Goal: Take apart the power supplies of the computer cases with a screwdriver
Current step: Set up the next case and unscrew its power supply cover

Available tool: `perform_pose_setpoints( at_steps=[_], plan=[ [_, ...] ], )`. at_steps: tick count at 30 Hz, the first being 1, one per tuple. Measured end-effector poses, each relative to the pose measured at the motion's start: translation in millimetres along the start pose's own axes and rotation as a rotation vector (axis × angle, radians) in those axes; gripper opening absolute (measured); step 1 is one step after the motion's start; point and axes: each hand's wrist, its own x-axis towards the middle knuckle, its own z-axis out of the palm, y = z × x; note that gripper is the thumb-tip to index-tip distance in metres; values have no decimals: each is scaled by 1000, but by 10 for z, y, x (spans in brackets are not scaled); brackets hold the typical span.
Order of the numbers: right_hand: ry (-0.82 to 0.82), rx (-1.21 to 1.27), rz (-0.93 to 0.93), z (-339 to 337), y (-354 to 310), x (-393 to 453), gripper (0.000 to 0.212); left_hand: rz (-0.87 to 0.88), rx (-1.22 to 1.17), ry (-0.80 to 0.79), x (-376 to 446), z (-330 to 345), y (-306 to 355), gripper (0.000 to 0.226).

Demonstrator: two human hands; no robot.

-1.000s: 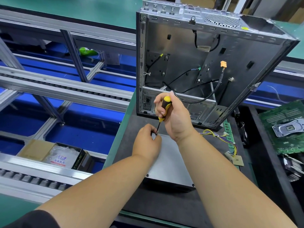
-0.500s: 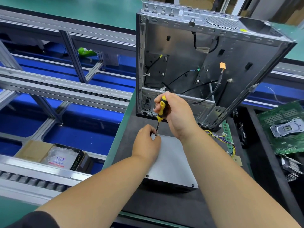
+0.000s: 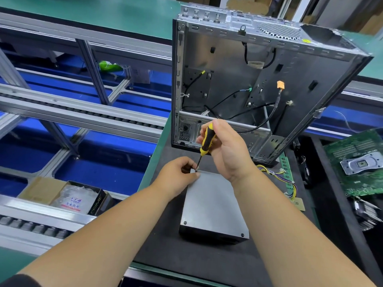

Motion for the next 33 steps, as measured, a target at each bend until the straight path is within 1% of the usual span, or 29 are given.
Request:
perform_pose_setpoints(
  at_steps=[4,6,7,10,11,18,21,23,25,28,31,33],
  plan=[
    [-45,44,-5,45,5,-8,50,-15,-31,4,-4,24,-25,14],
    [-37,73,6,71,2,-4,53,-14,-56,8,-14,54,-30,14],
    [-41,82,9,83,2,-7,51,-13,-66,10,-17,66,-33,14],
    [-62,33,-14,104,5,-31,27,-5,-69,13,-18,77,-36,14],
    [-61,3,-20,109,4,-36,24,1,-63,15,-12,74,-38,14],
    [9,-161,26,103,-79,-7,20,-6,-78,6,0,81,-52,16],
    [18,-229,4,113,-75,14,34,-11,-52,5,1,75,-40,13],
    [11,-159,-5,145,-38,24,44,-13,-25,10,-2,63,-29,12],
    [10,-53,-8,162,-3,40,47,-10,-10,12,-4,65,-20,12],
    [-22,25,-6,177,5,43,40,0,-5,15,-2,68,-18,12],
    [-28,-85,-34,182,11,14,23,3,-26,9,10,53,-49,13],
    [-15,-105,-39,164,7,-2,21,0,-25,5,13,48,-63,13]
  ],
)
